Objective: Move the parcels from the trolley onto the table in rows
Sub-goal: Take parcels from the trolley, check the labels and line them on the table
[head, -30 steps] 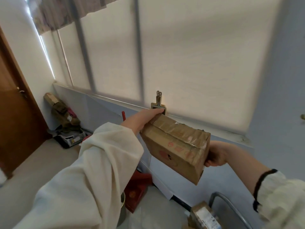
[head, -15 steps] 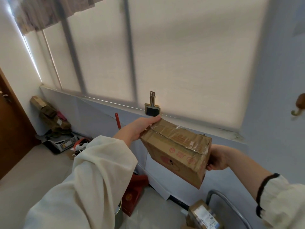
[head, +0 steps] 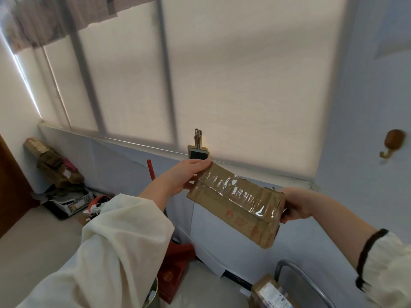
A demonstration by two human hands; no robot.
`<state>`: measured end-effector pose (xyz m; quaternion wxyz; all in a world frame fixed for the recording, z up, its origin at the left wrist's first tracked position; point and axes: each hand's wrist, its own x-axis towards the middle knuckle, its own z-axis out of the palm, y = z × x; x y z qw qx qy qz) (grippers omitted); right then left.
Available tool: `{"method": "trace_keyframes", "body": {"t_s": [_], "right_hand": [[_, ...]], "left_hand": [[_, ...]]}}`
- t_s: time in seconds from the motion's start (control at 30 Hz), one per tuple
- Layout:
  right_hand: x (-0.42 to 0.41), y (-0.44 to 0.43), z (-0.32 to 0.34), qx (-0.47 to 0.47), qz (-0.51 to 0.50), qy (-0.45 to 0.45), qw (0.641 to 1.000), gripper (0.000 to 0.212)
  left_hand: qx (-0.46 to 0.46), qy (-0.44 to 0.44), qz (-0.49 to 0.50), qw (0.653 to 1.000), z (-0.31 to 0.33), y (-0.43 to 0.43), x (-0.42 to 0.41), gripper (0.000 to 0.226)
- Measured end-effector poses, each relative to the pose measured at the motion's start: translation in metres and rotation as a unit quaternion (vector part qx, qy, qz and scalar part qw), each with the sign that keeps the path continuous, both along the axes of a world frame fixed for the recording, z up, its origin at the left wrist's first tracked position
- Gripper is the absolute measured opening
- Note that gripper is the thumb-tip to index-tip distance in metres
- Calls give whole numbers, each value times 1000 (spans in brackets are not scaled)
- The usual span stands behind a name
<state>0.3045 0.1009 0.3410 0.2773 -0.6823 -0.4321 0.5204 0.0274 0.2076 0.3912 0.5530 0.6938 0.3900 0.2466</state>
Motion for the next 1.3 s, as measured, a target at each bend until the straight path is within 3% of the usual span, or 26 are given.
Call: {"method": "trace_keyframes", "body": {"t_s": [0.07,0.27,0.4,0.67,0.8,0.93,1.1,1.3], "right_hand": [[-1,-1,11,23,-15,-13,1000,25],[-1,1,24,40,-55,-54,996,33],[-4,1,25,39,-58,-64,996,31],[-13,-5,24,24,-64,-86,994,28],[-18,-18,18,69,-109,-125,984,31],[-19,-30,3,211,-146,-150,955,26],[-13,-62,-11,354,-190,-253,880,10],[13,-128,-19,420,-242,-262,834,28]], "left_hand": [[10,-22,-11,1000,3,0,-3,43],[1,-76,-13,997,4,-1,-9,38],[2,-72,-18,997,4,-2,-12,54],[2,-59,-21,998,0,-6,-15,34],[24,-69,-16,997,-11,-12,-14,31],[117,-114,22,986,-31,-20,-10,28],[157,-154,-6,975,-37,-52,11,35],[163,-135,-11,977,-38,-94,58,28]]}}
